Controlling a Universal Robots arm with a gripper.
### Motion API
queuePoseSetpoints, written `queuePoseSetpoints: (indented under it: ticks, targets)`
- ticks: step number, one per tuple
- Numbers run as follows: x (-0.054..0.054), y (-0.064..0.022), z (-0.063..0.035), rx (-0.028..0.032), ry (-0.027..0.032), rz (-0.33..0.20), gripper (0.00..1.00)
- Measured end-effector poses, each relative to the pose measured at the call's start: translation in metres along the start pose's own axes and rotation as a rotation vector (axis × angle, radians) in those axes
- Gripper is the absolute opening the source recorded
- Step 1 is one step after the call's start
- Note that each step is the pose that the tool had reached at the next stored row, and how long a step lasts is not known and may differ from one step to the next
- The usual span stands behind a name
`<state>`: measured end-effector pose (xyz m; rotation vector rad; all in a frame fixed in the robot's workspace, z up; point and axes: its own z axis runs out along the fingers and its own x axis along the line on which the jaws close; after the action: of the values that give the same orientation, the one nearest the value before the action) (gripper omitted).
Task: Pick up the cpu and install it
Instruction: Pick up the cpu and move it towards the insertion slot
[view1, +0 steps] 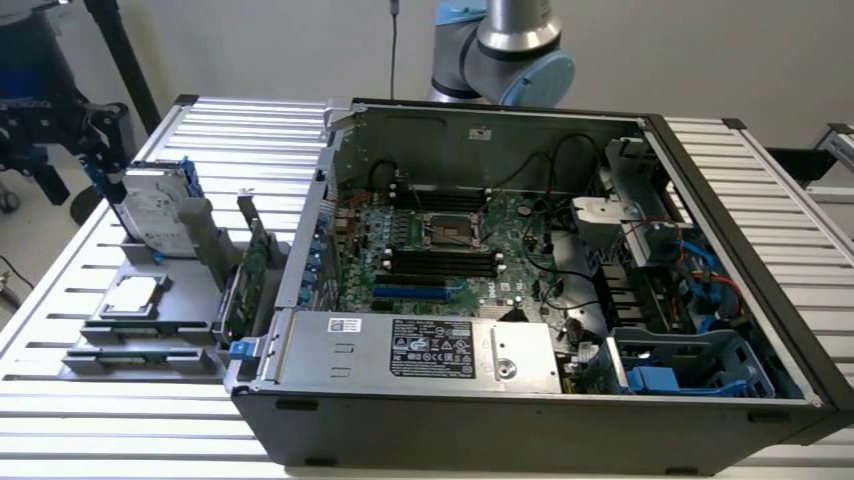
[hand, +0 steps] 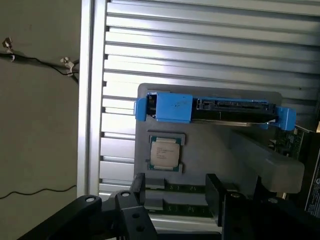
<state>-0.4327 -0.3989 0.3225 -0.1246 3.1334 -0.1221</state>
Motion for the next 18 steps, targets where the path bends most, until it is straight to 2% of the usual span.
queuePoseSetpoints:
  ticks: [1,2,12,18]
  targets:
    - [0.000,-0.0001,0.0020,0.0000,0.0000,0.000,0.62]
    - [0.000,-0.0002,0.0038,0.0000,0.0000,0.000,0.67]
    - [0.001,-0.0055,0.0223,-0.0004,0.0000,0.000,0.67]
    - [0.004,-0.0150,0.0331,-0.0086,-0.0009,0.000,0.67]
